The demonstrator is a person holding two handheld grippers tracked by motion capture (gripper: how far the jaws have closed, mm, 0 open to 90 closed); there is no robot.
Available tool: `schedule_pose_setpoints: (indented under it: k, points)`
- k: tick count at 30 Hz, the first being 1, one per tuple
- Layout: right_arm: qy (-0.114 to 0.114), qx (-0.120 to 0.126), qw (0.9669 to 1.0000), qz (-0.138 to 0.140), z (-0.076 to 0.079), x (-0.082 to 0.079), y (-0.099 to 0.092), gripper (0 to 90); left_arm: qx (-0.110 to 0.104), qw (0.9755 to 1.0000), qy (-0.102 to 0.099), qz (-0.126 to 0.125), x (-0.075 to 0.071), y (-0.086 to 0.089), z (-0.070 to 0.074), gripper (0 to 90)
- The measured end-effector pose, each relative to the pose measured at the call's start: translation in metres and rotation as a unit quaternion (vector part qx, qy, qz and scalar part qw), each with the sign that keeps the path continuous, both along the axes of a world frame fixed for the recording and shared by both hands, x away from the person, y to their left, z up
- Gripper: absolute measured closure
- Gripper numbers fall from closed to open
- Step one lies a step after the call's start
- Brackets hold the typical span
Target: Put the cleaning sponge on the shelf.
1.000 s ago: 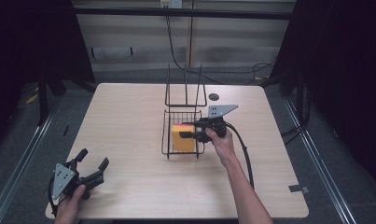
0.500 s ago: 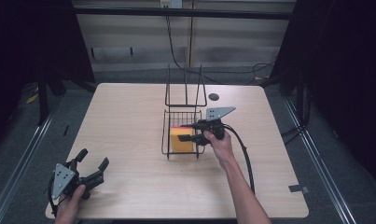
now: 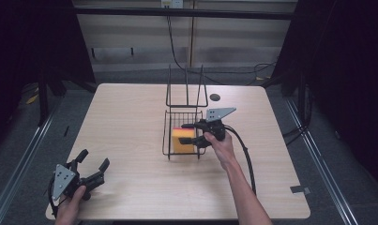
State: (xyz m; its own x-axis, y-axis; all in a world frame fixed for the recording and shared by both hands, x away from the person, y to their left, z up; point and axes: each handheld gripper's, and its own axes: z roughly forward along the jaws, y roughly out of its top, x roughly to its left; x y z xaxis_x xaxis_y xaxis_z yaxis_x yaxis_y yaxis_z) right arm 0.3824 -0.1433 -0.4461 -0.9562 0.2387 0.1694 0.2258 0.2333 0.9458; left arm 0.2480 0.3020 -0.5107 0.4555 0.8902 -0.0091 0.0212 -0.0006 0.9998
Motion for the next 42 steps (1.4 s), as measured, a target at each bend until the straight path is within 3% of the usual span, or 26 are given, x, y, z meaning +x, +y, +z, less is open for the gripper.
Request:
schedule_pose_setpoints:
  k: [9,12,22,26,29,33,42]
  points:
    - [-0.004,0.003,0.999,-0.046,0.003,-0.002,0.0,15.9,0.0,1.0,0.0,0.0,0.0,0.0,0.0,15.7]
    - [-0.008,0.004,0.9984,-0.057,0.006,-0.002,-0.002,13.4,0.0,1.0,0.0,0.0,0.0,0.0,0.0,15.8]
    - [-0.001,0.006,0.998,-0.063,0.011,-0.008,-0.009,13.4,0.0,1.0,0.0,0.0,0.0,0.0,0.0,15.8]
    - [-0.014,0.004,0.9959,-0.089,0.014,-0.015,-0.013,13.6,0.0,1.0,0.0,0.0,0.0,0.0,0.0,15.8]
    - [-0.007,0.005,0.9961,-0.088,0.013,-0.018,-0.018,13.6,0.0,1.0,0.0,0.0,0.0,0.0,0.0,15.8]
    - [-0.02,0.012,0.9953,-0.094,0.019,-0.024,-0.021,14.1,0.0,1.0,0.0,0.0,0.0,0.0,0.0,15.8]
    - [-0.022,0.013,0.9939,-0.107,0.02,-0.036,-0.033,14.1,0.0,1.0,0.0,0.0,0.0,0.0,0.0,15.7]
